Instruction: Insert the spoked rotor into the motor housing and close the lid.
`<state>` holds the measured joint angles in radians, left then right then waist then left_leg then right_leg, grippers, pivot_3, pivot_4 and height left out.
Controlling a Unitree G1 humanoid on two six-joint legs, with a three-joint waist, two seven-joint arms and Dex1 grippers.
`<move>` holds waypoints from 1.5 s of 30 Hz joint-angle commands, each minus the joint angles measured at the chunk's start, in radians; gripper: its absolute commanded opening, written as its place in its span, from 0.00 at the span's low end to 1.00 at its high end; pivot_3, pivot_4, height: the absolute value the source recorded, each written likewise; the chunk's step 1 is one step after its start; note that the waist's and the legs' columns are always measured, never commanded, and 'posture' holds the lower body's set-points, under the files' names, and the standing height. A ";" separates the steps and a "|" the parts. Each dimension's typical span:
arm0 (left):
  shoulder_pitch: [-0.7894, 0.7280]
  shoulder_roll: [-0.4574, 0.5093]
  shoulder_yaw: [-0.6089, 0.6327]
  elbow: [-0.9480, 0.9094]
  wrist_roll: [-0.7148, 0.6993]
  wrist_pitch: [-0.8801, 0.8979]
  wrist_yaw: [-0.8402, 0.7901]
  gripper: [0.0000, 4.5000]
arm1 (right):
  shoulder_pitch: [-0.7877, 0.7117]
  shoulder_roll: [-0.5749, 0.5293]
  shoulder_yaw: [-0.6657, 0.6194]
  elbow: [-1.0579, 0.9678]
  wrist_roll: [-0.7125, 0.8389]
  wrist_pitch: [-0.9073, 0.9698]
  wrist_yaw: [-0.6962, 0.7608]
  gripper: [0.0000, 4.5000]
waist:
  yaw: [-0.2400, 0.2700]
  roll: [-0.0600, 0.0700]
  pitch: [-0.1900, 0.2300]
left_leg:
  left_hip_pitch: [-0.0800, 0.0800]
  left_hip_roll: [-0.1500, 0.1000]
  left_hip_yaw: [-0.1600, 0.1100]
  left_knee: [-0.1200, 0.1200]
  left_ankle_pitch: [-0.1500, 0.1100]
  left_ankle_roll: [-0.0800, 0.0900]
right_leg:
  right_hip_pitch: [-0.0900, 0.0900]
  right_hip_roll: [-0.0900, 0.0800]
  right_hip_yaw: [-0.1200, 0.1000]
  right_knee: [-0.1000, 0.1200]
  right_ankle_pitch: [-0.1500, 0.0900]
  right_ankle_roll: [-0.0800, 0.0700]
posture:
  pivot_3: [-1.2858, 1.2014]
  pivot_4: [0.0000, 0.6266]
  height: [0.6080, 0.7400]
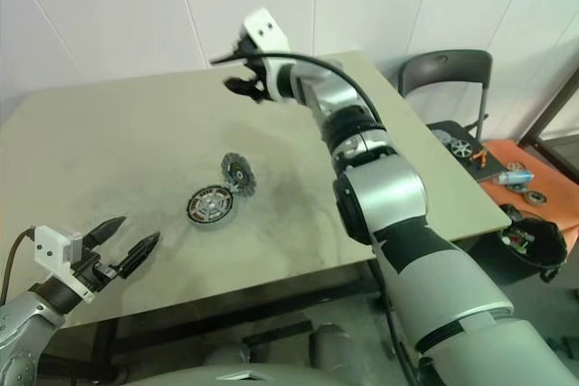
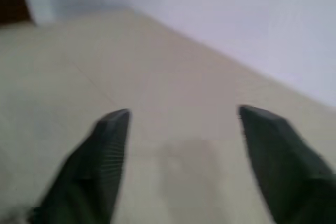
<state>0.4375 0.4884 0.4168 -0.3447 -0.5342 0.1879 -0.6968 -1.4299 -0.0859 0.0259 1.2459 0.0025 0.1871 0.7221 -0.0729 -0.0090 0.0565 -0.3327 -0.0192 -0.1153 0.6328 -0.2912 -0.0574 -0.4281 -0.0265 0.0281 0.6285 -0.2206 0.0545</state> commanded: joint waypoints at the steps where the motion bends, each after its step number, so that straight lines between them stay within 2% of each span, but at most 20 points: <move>1: 0.004 0.004 0.032 0.001 -0.007 -0.029 -0.015 1.00 | 0.046 -0.026 0.030 0.019 -0.054 -0.046 -0.028 0.47 | 0.000 0.001 0.000 | 0.000 0.000 0.000 0.000 0.000 0.000 | 0.000 0.000 0.000 0.000 0.000 0.000 | 0.52 0.00 1.00; 6: 0.031 -0.001 0.035 0.001 -0.022 -0.034 -0.042 1.00 | 0.155 -0.041 0.093 0.024 -0.124 -0.065 0.014 0.06 | 0.000 0.001 0.001 | 0.001 0.000 0.001 0.000 0.000 0.000 | 0.000 0.000 0.001 0.001 0.000 0.000 | 0.52 0.00 1.00; 7: 0.035 -0.001 0.036 0.000 -0.022 -0.036 -0.044 1.00 | 0.175 -0.038 0.106 0.021 -0.135 -0.067 0.033 0.01 | 0.000 0.001 0.001 | 0.001 0.000 0.001 0.000 0.000 0.000 | 0.000 0.000 0.001 0.001 0.000 0.000 | 0.52 0.00 1.00; 16: 0.038 0.005 0.038 -0.005 -0.024 -0.031 -0.054 1.00 | 0.253 0.010 0.147 -0.095 -0.109 0.026 0.322 0.01 | 0.000 0.002 0.001 | 0.007 0.000 0.001 0.000 0.000 0.000 | 0.004 0.001 0.001 0.002 0.000 0.000 | 0.52 0.00 1.00; 28: 0.040 0.005 0.030 -0.027 -0.021 -0.020 -0.035 1.00 | 0.299 0.055 0.221 -0.439 -0.058 0.252 0.490 0.01 | 0.001 0.002 0.001 | 0.010 0.000 0.001 0.000 0.000 0.000 | 0.007 0.001 0.001 0.002 0.000 0.001 | 0.52 0.00 1.00; 35: 0.026 0.014 0.030 -0.040 -0.022 -0.011 -0.021 1.00 | 0.332 0.104 0.300 -0.464 -0.077 0.235 0.466 0.01 | 0.000 0.002 0.001 | 0.010 0.000 0.001 0.000 0.000 0.000 | 0.007 0.001 0.001 0.002 0.000 0.001 | 0.52 0.00 1.00; 45: 0.030 0.015 0.036 -0.077 -0.024 0.012 0.000 1.00 | 0.331 0.212 0.361 -0.256 -0.157 0.061 0.277 0.01 | 0.002 0.003 0.002 | 0.009 0.000 0.001 0.000 0.000 0.000 | 0.006 0.001 0.001 0.002 0.000 0.001 | 0.52 0.00 1.00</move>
<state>0.4718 0.4908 0.4279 -0.3809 -0.5488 0.2004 -0.7028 -1.0795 0.1178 0.3856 0.9754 -0.1432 0.2845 1.0250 -0.0707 -0.0062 0.0582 -0.3235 -0.0191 -0.1145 0.6325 -0.2913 -0.0575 -0.4216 -0.0259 0.0293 0.6301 -0.2210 0.0550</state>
